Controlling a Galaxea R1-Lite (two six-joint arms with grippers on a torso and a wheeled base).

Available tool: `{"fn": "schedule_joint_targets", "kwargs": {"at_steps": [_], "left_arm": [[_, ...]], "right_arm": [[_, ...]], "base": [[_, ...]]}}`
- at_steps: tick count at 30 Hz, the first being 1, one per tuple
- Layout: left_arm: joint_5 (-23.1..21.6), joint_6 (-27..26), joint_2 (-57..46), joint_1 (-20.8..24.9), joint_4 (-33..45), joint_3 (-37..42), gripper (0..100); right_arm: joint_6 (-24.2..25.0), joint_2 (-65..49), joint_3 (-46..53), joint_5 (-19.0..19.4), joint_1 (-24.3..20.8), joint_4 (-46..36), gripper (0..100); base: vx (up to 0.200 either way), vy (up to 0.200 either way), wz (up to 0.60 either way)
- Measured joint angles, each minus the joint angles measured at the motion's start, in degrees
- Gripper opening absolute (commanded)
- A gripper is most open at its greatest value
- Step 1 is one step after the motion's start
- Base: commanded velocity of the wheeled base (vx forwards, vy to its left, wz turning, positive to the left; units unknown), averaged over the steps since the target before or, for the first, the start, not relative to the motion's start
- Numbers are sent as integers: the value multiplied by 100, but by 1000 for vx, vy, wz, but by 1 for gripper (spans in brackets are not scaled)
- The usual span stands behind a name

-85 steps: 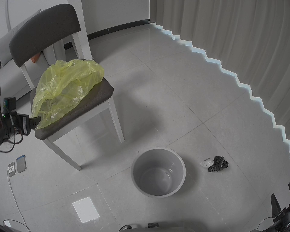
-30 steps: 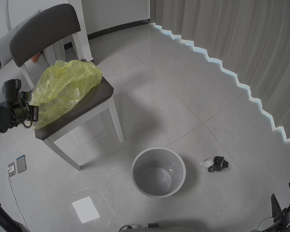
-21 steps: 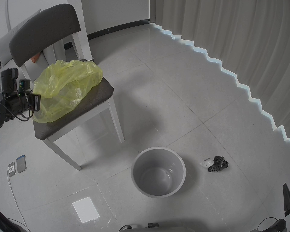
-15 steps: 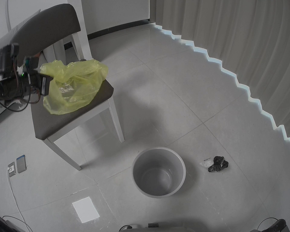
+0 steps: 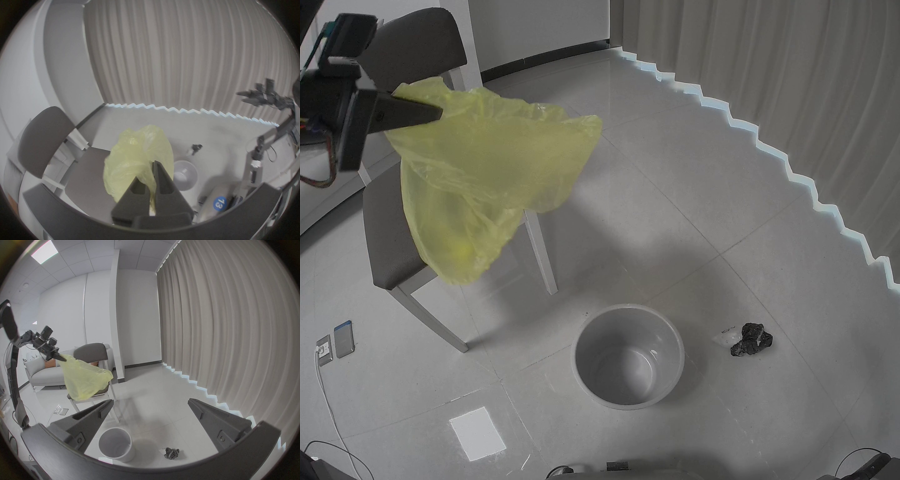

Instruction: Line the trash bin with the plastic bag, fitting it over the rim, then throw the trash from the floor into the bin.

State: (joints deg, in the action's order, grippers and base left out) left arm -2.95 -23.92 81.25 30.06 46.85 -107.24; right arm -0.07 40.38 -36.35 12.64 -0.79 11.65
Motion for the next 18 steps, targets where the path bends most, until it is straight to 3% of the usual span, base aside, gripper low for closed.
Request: {"fn": "schedule_joint_targets", "kwargs": {"at_steps": [3,9,18], "left_arm": [[0,-93,9,400,390,-293,0],[9,-183,78,1161,389,-618,0],[33,-156,249,1759,121,-725,0]], "right_arm": [[2,499,-334,123,0,49,100],[7,1521,-1078,356,-78,52,100],[21,2699,-1849,569,-577,-329,100]], "base": [[0,0,0],[0,0,0],[0,0,0]]}}
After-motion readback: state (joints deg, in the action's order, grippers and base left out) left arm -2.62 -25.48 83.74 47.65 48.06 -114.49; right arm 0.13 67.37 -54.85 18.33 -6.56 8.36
